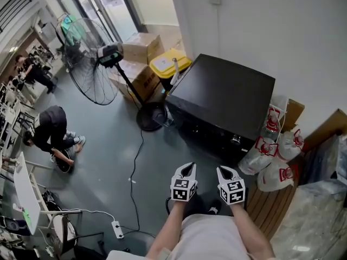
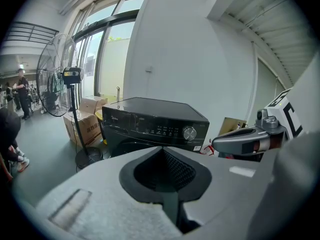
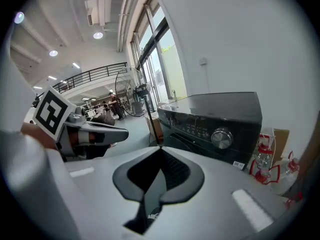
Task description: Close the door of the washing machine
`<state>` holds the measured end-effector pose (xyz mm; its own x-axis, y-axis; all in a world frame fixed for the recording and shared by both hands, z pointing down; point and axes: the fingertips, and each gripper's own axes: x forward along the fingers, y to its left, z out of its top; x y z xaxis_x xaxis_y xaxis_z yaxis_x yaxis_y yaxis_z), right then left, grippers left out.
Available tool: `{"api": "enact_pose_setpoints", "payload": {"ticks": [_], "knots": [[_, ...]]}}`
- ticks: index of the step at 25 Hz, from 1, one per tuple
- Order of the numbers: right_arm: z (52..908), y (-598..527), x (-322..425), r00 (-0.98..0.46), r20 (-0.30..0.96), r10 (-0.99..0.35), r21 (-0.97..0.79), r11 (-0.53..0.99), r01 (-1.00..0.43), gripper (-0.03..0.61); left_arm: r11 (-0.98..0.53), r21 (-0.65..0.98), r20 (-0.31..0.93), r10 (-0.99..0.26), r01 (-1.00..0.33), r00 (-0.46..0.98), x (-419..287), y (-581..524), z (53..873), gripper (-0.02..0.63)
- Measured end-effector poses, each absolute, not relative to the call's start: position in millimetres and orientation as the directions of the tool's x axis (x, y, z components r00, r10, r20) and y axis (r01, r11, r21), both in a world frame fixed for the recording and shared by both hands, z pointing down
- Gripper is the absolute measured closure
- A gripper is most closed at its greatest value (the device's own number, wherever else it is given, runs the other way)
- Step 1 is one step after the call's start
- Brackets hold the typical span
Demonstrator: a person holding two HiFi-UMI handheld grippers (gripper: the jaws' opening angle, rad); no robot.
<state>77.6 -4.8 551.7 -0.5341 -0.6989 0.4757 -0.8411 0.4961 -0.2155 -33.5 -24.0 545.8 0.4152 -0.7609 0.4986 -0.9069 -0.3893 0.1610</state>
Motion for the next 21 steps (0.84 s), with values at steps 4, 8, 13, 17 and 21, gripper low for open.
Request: {"api": "enact_pose_setpoints", "payload": {"ticks": [4, 8, 13, 17, 21], "knots": [[551.3, -4.8, 77.1, -0.533, 0.472, -0.702, -0.214, 0.495, -0.842, 0.577, -0.388, 0.162, 0.494, -0.764, -0.907, 0.415, -35.2, -23.5, 544.8, 0.615], [549.5, -5.7, 74.1, -0.534, 0.464, -0.707, -0.219, 0.493, -0.842, 0.577, -0.381, 0.165, 0.492, -0.768, -0.910, 0.411, -40.9, -21.6, 544.4, 0.615], [551.1, 1.3, 66.7, -0.548, 0.464, -0.696, -0.214, 0.512, -0.832, 0.577, -0.363, 0.176, 0.483, -0.778, -0.915, 0.402, -50.9, -16.4, 542.6, 0.614], [552.8, 8.0, 61.3, -0.554, 0.465, -0.691, -0.210, 0.522, -0.827, 0.577, -0.356, 0.187, 0.475, -0.783, -0.916, 0.402, -57.6, -12.1, 542.9, 0.614], [551.9, 9.1, 62.0, -0.549, 0.459, -0.698, -0.210, 0.515, -0.831, 0.577, -0.345, 0.196, 0.473, -0.786, -0.918, 0.397, -63.2, -10.1, 545.1, 0.614]]}}
